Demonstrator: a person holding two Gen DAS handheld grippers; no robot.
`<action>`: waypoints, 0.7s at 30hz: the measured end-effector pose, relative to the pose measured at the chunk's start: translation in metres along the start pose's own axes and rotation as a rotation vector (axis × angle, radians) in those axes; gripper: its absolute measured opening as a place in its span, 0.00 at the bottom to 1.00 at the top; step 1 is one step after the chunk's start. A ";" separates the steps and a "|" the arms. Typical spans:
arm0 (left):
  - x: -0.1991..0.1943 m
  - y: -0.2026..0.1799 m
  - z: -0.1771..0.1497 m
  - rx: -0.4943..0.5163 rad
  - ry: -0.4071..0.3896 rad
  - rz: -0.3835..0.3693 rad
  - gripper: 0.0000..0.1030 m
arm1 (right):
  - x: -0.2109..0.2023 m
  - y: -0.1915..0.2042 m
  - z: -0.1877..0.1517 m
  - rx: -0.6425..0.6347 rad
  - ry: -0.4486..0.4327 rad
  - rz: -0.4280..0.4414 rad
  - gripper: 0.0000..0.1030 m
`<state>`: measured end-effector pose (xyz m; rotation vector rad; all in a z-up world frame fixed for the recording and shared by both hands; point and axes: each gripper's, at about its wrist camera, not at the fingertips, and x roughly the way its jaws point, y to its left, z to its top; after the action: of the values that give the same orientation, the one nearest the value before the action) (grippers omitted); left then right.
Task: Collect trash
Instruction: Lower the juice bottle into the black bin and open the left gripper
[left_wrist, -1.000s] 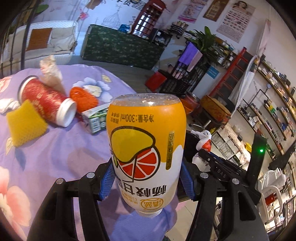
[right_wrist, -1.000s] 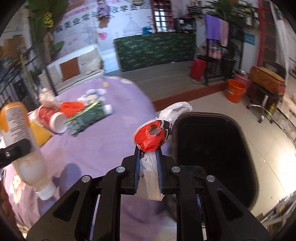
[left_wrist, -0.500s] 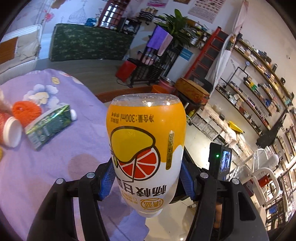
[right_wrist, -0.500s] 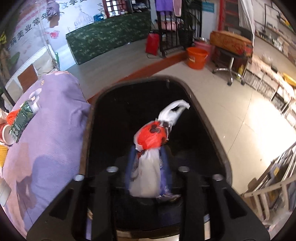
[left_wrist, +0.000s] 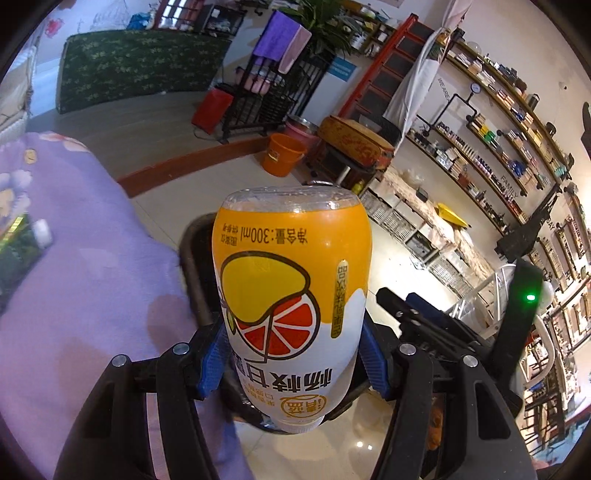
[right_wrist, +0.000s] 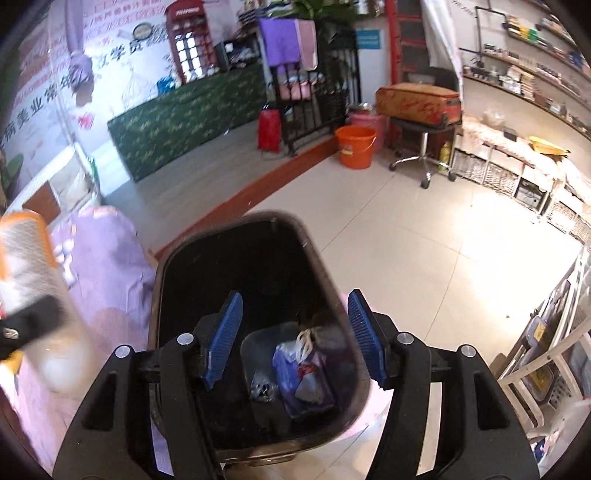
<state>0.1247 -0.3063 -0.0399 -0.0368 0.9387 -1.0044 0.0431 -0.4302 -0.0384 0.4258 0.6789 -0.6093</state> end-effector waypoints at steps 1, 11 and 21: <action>0.007 -0.003 0.000 0.009 0.014 0.000 0.58 | -0.004 -0.003 0.002 0.006 -0.010 -0.005 0.58; 0.051 -0.014 -0.007 0.072 0.134 0.040 0.58 | -0.016 -0.032 0.004 0.045 -0.036 -0.054 0.58; 0.078 -0.015 -0.015 0.116 0.252 0.055 0.58 | -0.017 -0.046 0.004 0.075 -0.032 -0.067 0.58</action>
<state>0.1193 -0.3664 -0.0937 0.2161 1.1031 -1.0256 0.0046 -0.4602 -0.0316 0.4637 0.6427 -0.7054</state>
